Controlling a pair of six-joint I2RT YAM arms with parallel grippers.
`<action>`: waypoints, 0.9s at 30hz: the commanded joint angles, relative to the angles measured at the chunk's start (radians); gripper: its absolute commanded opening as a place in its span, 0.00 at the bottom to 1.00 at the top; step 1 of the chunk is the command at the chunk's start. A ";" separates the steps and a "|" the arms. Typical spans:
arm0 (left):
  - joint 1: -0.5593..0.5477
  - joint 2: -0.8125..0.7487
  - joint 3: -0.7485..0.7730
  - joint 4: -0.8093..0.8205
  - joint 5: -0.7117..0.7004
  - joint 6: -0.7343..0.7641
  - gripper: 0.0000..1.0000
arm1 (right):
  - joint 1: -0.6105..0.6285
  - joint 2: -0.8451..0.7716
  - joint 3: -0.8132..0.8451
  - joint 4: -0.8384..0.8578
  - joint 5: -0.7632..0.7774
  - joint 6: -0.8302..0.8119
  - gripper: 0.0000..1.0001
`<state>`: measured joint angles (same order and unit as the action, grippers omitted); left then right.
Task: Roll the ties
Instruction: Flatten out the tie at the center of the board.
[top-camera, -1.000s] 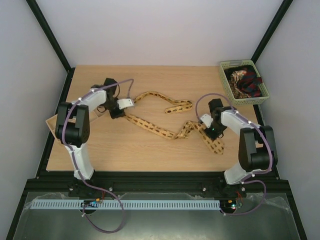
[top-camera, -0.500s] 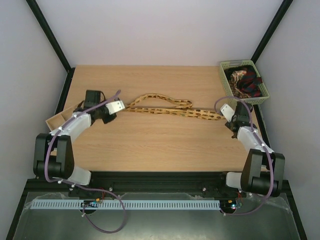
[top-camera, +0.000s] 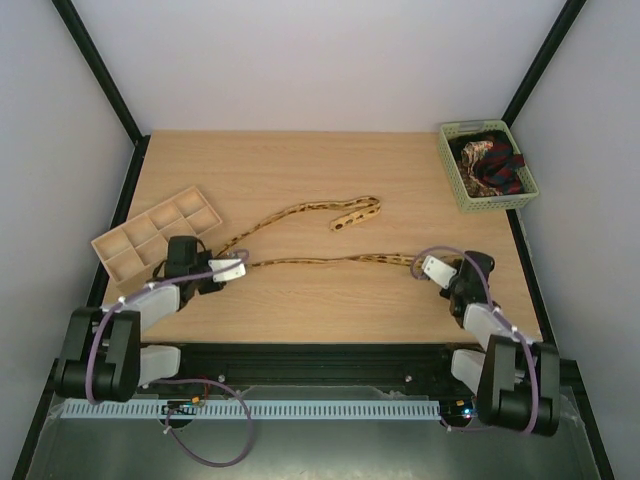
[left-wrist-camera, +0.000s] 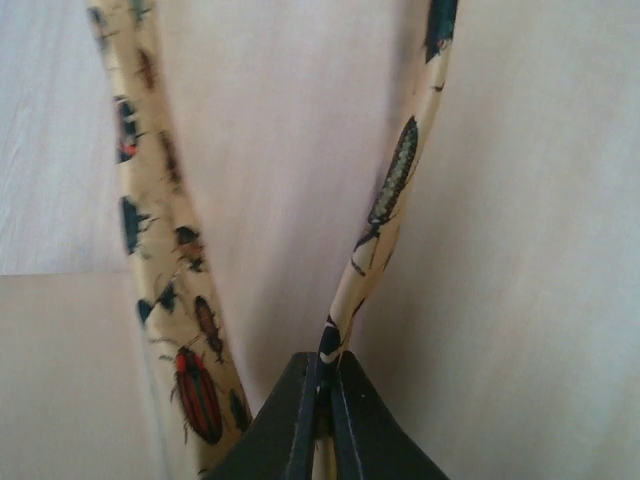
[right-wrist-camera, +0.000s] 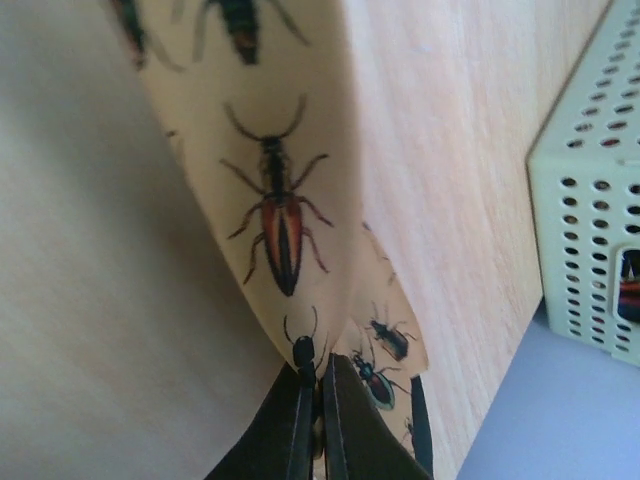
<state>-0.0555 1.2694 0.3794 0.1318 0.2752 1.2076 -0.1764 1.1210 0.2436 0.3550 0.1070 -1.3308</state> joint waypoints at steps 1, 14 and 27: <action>0.005 -0.087 -0.126 0.087 0.016 0.134 0.02 | -0.002 -0.118 -0.117 0.024 -0.095 -0.155 0.02; 0.043 -0.257 0.030 -0.454 0.048 0.191 0.71 | -0.002 -0.239 0.132 -0.652 -0.111 -0.157 0.96; 0.039 0.115 0.594 -0.748 0.177 -0.276 0.75 | -0.007 0.228 0.789 -1.091 -0.303 0.335 0.96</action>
<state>-0.0139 1.2377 0.8490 -0.5545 0.3973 1.1790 -0.1879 1.1702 0.8635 -0.5674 -0.0898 -1.3121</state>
